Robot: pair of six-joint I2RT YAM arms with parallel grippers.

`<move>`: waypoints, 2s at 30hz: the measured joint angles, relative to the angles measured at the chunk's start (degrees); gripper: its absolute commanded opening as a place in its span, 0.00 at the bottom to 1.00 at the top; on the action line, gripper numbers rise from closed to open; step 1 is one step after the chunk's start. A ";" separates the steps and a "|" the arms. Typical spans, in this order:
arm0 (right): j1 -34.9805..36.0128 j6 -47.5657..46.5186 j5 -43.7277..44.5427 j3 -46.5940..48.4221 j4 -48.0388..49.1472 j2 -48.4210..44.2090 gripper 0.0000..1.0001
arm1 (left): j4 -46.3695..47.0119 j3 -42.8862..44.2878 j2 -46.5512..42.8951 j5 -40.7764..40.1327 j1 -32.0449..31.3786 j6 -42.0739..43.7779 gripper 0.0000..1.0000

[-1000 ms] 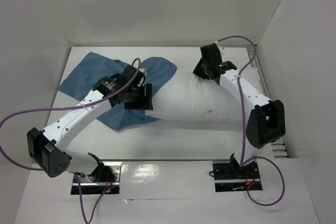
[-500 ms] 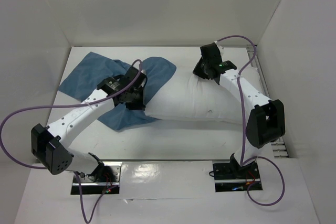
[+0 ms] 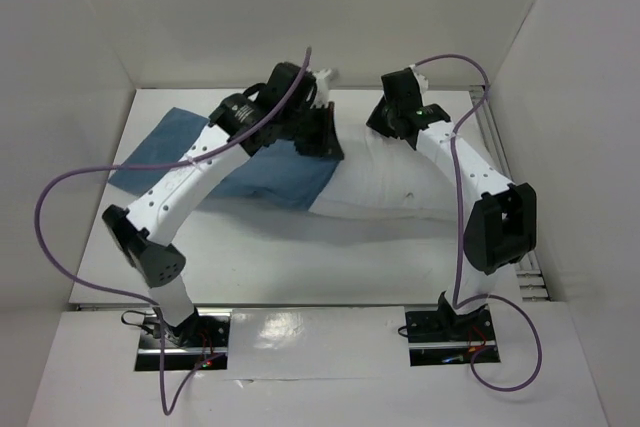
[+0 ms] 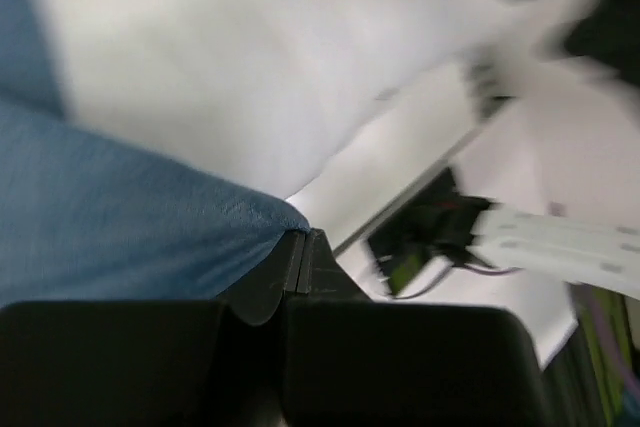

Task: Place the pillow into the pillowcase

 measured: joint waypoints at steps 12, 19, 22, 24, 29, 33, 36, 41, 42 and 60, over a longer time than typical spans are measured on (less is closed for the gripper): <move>2.14 6.69 -3.19 -8.59 6.29 -0.33 0.00 | 6.80 -18.56 3.80 11.78 -2.51 -0.07 0.32; 2.47 4.85 -3.34 -8.90 6.95 -2.73 0.39 | 0.31 -7.61 1.70 6.73 -0.50 3.21 0.71; 2.62 0.85 -2.36 -5.77 3.80 -2.71 0.77 | -0.52 -1.73 0.66 5.29 2.40 4.35 0.70; 2.84 -1.79 -0.59 -2.05 0.59 -2.71 0.86 | -0.74 -0.52 -0.24 4.35 4.81 4.42 0.70; 2.80 -10.32 6.56 5.97 -7.54 -3.02 1.00 | -1.90 -2.64 -0.66 1.11 11.10 4.31 0.74; -0.59 -14.75 10.60 4.46 -13.77 -5.35 1.00 | -2.32 -6.23 0.22 -0.20 14.80 4.15 0.74; -7.10 -16.46 10.58 -1.11 -16.26 -8.44 0.98 | -1.97 -6.47 3.63 -0.31 16.57 4.24 0.70; -16.13 -17.62 5.22 -11.26 -15.26 -11.72 0.31 | -1.55 -3.34 12.52 1.66 16.87 4.35 0.08; -16.24 -17.38 3.67 -13.07 -14.16 -12.07 0.14 | -1.60 -2.23 14.32 2.49 16.76 4.66 0.00; -0.72 -10.58 -1.27 -10.78 -14.88 -24.65 0.00 | 0.59 28.02 22.58 15.82 9.90 5.64 0.04</move>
